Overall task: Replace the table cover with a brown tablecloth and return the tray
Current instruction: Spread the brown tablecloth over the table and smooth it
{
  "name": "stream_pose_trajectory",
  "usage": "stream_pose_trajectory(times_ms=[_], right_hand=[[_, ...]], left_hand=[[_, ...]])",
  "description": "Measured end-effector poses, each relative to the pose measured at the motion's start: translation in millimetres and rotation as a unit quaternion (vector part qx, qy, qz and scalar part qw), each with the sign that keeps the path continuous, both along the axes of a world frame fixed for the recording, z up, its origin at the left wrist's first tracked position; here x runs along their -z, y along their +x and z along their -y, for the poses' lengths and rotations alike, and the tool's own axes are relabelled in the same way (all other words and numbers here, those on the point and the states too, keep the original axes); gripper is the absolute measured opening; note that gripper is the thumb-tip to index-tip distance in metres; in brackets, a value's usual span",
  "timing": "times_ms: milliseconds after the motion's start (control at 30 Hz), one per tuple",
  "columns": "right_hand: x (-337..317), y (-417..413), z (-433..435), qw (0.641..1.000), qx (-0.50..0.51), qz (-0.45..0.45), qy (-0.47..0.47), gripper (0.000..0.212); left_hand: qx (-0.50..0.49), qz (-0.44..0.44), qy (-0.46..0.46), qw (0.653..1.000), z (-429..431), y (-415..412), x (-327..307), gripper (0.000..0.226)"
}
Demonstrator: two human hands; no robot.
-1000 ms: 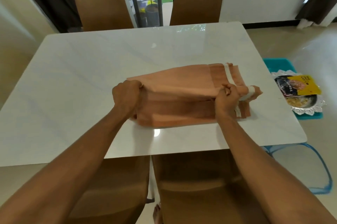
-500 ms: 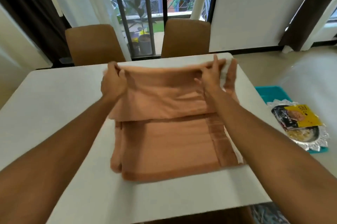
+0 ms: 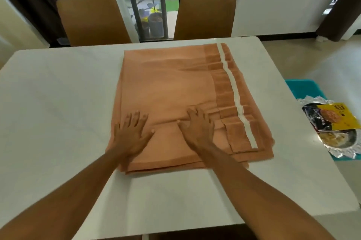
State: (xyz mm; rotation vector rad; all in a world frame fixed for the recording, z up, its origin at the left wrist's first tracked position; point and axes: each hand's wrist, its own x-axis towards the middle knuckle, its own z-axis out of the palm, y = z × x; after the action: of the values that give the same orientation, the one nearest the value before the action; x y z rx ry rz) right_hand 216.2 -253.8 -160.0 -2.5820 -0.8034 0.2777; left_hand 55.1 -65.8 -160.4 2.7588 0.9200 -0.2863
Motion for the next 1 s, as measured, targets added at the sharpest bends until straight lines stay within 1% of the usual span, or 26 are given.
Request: stream_pose_trajectory(times_ms=[67,133,233,367,400,467,533,600,667,700,767,800,833,867,900,933,967,1000], right_hand=[[11.9,-9.7,1.8,0.998,-0.037,0.003,-0.051,0.073],[14.0,-13.7,3.8,0.997,-0.053,0.006,-0.062,0.076],[10.9,-12.0,3.2,0.995,-0.068,-0.004,-0.073,0.075],[-2.9,-11.1,-9.3,0.992,-0.098,-0.004,-0.074,0.07],[-6.4,-12.4,-16.3,0.992,-0.105,0.002,-0.077,0.07],[-16.1,-20.1,-32.7,0.988,-0.119,0.004,-0.096,0.079],[-23.8,-24.4,-45.4,0.983,-0.132,-0.007,-0.125,0.086],[-31.0,-37.2,-56.7,0.973,-0.164,-0.017,-0.159,0.089],[-34.1,-55.2,-71.2,0.961,-0.208,-0.032,-0.178,0.092],[-35.6,-58.6,-77.4,0.956,-0.226,-0.048,-0.182,0.093],[-37.9,-67.9,-89.4,0.936,-0.281,-0.082,-0.195,0.092],[-42.2,-69.5,-92.0,0.922,-0.314,-0.1,-0.204,0.088],[-45.4,-72.7,-93.0,0.909,-0.344,-0.112,-0.206,0.083],[-47.5,-73.5,-92.9,0.905,-0.361,-0.116,-0.192,0.076],[-48.1,-80.3,-89.3,0.914,-0.356,-0.117,-0.156,0.069],[-45.2,-84.3,-83.3,0.933,-0.325,-0.116,-0.098,0.062],[-42.8,-90.6,-74.2,0.954,-0.279,-0.11,-0.025,0.055],[-39.0,-99.0,-62.2,0.967,-0.228,-0.104,0.047,0.049]], left_hand=[[-0.012,0.025,-0.001,1.0,4.5,-12.6,8.4,0.078],[-0.022,0.045,0.006,0.999,11.3,-19.2,10.5,0.076],[-0.061,0.062,0.001,0.996,24.4,-27.2,9.8,0.075],[-0.171,0.079,-0.024,0.982,66.2,-45.9,3.6,0.078],[-0.2,0.081,-0.04,0.976,81.1,-47.8,2.3,0.08],[-0.268,0.071,-0.095,0.956,110.6,-50.5,-4.9,0.081],[-0.329,0.079,-0.157,0.928,148.8,-42.9,-14.2,0.079],[-0.367,0.078,-0.23,0.898,188.7,-38.5,-29.8,0.079],[-0.38,0.087,-0.336,0.858,210.8,-33.0,-41.5,0.082],[-0.386,0.108,-0.397,0.825,214.7,-24.4,-47.6,0.084],[-0.415,0.166,-0.522,0.726,203.4,-20.4,-62.6,0.089],[-0.431,0.184,-0.577,0.669,194.7,-24.5,-71.7,0.086],[-0.426,0.205,-0.621,0.625,185.6,-37.3,-81.4,0.073],[-0.409,0.229,-0.644,0.605,176.9,-50.3,-91.3,0.052],[-0.395,0.242,-0.63,0.624,167.5,-68.5,-95.3,0.028],[-0.377,0.265,-0.581,0.671,157.1,-81.5,-91.2,0.014],[-0.343,0.282,-0.492,0.749,145.4,-96.0,-80.7,0.008],[-0.285,0.277,-0.391,0.83,135.0,-109.7,-71.6,0.013]])
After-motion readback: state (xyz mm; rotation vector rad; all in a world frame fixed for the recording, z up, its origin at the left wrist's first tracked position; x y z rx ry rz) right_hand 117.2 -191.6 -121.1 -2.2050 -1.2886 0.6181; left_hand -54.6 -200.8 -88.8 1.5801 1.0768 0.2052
